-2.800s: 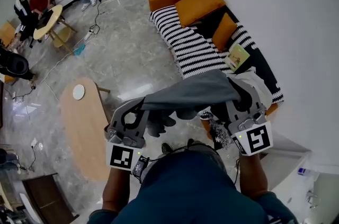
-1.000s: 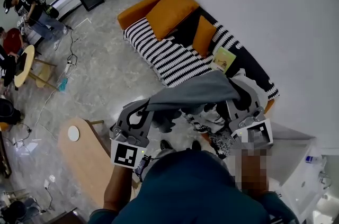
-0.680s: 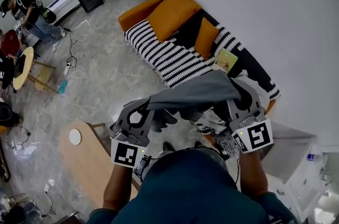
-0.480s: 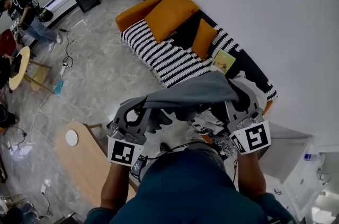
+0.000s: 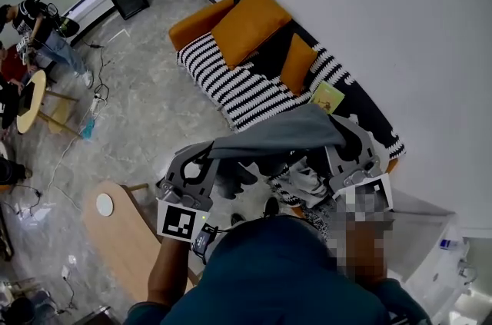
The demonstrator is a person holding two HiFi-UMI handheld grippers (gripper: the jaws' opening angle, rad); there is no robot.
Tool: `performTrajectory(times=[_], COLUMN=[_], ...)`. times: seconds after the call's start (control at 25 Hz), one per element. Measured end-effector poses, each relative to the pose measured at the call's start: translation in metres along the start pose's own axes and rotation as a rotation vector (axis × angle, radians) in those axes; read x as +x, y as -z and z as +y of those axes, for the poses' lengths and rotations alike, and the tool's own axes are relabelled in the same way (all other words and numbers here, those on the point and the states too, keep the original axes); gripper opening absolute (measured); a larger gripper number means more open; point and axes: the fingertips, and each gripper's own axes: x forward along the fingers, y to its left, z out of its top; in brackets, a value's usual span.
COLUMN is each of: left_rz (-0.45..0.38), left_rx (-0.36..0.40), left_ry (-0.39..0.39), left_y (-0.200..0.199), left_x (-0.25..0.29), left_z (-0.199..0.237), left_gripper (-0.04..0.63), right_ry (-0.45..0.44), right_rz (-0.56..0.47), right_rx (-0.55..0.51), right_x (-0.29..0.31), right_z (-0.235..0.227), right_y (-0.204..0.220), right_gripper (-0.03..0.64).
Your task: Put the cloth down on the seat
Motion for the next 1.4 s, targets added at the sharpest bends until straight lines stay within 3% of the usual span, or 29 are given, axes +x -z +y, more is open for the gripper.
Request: performTrajectory(times=[0.44,1.04,1.4], left_rz=[0.022,-0.057,-0.072], left_rx=[-0.015,0.040,-0.001], left_ry=[-0.011,0.091,0.153], left_y=[0.004,0.013,0.038], left_x=[0.066,0.080,0.089], left_z=[0.001,0.073,0.079], left_gripper=[0.025,0.025,0.023], right_ry=[-0.012,0.126,0.173], right_rz=[0.002,0.016,0.068], right_rx=[0.003,0.005,-0.006], right_x=[0.022,0.070,0.072], right_z=[-0.060,-0.051,-0.038], right_y=[0.020,0.008,0.021], right_gripper=[0.041,0.041,0.041])
